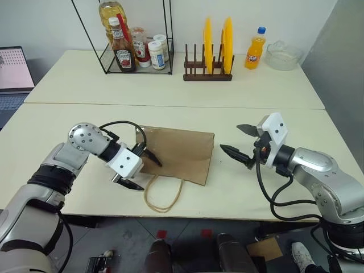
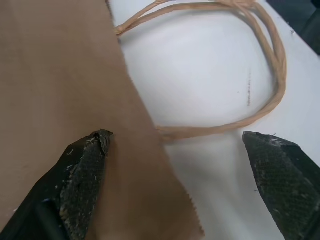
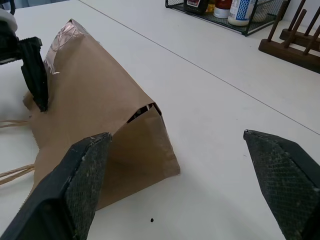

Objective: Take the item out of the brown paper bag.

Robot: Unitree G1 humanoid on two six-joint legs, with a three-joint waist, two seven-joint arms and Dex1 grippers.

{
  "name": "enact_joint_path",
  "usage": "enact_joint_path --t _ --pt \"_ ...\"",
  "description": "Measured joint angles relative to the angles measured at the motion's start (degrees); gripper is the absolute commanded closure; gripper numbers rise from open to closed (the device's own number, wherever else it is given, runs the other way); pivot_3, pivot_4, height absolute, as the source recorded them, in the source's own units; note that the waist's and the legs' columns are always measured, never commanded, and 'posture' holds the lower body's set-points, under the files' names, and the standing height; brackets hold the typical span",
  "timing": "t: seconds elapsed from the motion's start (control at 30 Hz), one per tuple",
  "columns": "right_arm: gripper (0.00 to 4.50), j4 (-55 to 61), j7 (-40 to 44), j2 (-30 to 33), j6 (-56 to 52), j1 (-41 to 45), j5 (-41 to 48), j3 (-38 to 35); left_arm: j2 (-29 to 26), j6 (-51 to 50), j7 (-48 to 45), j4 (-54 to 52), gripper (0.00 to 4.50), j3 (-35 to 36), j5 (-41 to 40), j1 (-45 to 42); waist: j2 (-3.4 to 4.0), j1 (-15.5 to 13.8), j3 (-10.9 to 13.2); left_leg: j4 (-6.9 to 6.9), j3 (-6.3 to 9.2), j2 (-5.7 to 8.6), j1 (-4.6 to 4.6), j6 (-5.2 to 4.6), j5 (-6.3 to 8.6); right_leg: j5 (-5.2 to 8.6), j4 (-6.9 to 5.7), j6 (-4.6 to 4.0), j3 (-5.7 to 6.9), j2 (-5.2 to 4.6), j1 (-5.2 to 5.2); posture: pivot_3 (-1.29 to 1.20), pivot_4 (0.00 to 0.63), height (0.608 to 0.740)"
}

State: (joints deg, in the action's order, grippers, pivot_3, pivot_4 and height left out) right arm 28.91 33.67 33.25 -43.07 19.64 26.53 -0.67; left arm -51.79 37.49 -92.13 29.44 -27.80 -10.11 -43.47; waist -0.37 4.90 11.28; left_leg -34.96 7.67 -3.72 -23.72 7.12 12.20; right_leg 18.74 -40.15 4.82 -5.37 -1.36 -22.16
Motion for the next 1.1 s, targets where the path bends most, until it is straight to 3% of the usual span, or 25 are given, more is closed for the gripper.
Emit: enact_joint_path --t 0.4,0.53,0.67,0.93,1.1 --pt "0.05 0.03 -0.32 0.09 -0.02 -0.14 0.01 -0.2 3.13 -8.61 0.16 -6.79 0.0 3.48 -1.62 3.51 0.0 -0.02 0.0 0.0 0.0 0.0 0.0 0.0 0.0 0.0 -0.01 0.0 0.0 0.0 0.01 0.0 0.15 0.74" --pt "0.0 0.05 -0.38 0.07 -0.02 -0.2 0.0 -0.2 3.84 -9.41 0.01 -7.45 0.84 3.98 -1.62 3.76 0.0 -0.04 0.0 -0.01 0.01 0.0 0.01 0.0 0.0 0.0 0.0 0.0 0.0 0.01 0.01 0.0 0.15 0.74" --pt "0.0 0.05 0.14 1.04 0.1 -1.03 -0.18 -0.19 3.92 -11.44 0.02 -7.45 2.02 5.44 -1.59 4.23 0.0 -0.03 0.0 0.0 0.0 0.0 0.01 0.0 0.0 0.0 0.0 0.0 0.0 0.0 0.02 0.0 0.15 0.74" --pt "0.0 0.24 5.5 6.8 6.02 -5.95 -3.15 2.0 8.47 -26.62 4.1 -9.95 4.32 9.7 -3.79 4.41 0.0 -0.11 0.0 -0.01 0.0 0.02 0.0 0.0 0.0 0.0 0.03 0.0 0.0 -0.01 0.04 0.0 0.15 0.74" --pt "0.0 0.25 9.95 9.01 13.2 -10.38 -6.75 5.02 11.01 -40.18 9.5 -12.04 4.46 12.61 -5.8 3.65 -0.01 -0.08 0.0 -0.02 0.01 0.01 0.01 0.0 0.0 0.0 0.02 0.0 0.0 0.0 0.04 0.0 0.15 0.74"
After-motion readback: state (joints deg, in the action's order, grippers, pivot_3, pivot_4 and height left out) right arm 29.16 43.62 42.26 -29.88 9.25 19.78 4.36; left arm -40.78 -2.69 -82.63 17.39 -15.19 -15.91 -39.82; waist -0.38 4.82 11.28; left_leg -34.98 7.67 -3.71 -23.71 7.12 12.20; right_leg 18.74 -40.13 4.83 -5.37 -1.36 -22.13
